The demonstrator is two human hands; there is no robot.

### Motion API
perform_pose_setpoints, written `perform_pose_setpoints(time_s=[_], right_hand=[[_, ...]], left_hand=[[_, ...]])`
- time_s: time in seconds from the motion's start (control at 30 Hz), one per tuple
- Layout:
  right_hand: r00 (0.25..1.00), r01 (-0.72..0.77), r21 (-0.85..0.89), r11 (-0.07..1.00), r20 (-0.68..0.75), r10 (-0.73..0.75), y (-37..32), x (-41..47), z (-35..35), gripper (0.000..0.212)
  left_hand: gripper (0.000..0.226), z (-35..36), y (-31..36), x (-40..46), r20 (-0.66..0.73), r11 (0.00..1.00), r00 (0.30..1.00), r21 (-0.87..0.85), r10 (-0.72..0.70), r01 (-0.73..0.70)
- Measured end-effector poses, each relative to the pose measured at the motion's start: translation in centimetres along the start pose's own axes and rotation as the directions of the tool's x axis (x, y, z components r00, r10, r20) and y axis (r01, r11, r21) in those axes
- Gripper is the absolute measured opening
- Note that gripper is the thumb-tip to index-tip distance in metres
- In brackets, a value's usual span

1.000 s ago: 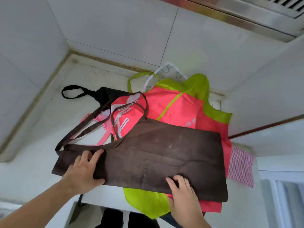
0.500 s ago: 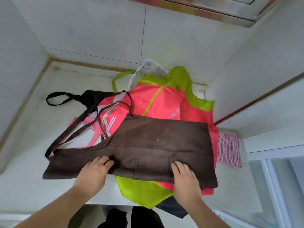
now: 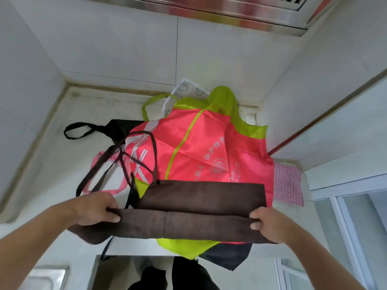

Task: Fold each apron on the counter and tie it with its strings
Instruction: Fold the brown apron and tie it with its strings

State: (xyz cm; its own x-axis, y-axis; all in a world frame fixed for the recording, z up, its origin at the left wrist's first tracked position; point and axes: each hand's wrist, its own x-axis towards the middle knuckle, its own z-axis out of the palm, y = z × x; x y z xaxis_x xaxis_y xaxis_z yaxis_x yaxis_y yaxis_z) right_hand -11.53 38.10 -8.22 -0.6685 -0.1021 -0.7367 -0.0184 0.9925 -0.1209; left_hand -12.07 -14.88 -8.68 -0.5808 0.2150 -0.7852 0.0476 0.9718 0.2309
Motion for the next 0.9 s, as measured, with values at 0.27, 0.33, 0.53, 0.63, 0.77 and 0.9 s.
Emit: perform_pose_setpoints(time_s=[0.27,0.33,0.53,0.63,0.77,0.9], right_hand=[[0.955,-0.118,-0.019,0.993,-0.276,0.108,0.2,2.5,-4.1,0.018],[0.908,-0.129,0.047,0.991,-0.396,0.137,0.1,3.5,-4.2,0.015],[0.546,-0.122,0.035,0.992,-0.832,0.096,-2.2,4.5,-0.3,0.024],[0.622,0.118,-0.03,0.993,-0.777,-0.097,-6.6,3.1,3.0,0.041],[0.858,0.242,-0.088,0.966,-0.446,-0.256,-9.3,3.2,8.4,0.063],[0.939,0.035,-0.032,0.999,-0.342,-0.044,-6.2,4.3,8.8,0.08]], left_hand=[[0.021,-2.2,1.7,2.2,-0.409,0.99,0.902,-0.023,-0.137,0.14],[0.018,-1.6,1.8,3.1,-0.542,0.984,0.825,-0.016,-0.158,0.177],[0.036,2.7,5.1,5.0,-0.828,0.985,0.559,0.129,0.044,0.113],[0.044,6.1,8.4,5.7,-0.736,0.975,0.64,0.178,0.22,-0.13],[0.063,10.7,10.7,6.2,-0.559,0.999,0.828,0.049,0.033,-0.007],[0.075,11.8,8.1,5.8,-0.427,0.955,0.855,-0.121,-0.296,0.271]])
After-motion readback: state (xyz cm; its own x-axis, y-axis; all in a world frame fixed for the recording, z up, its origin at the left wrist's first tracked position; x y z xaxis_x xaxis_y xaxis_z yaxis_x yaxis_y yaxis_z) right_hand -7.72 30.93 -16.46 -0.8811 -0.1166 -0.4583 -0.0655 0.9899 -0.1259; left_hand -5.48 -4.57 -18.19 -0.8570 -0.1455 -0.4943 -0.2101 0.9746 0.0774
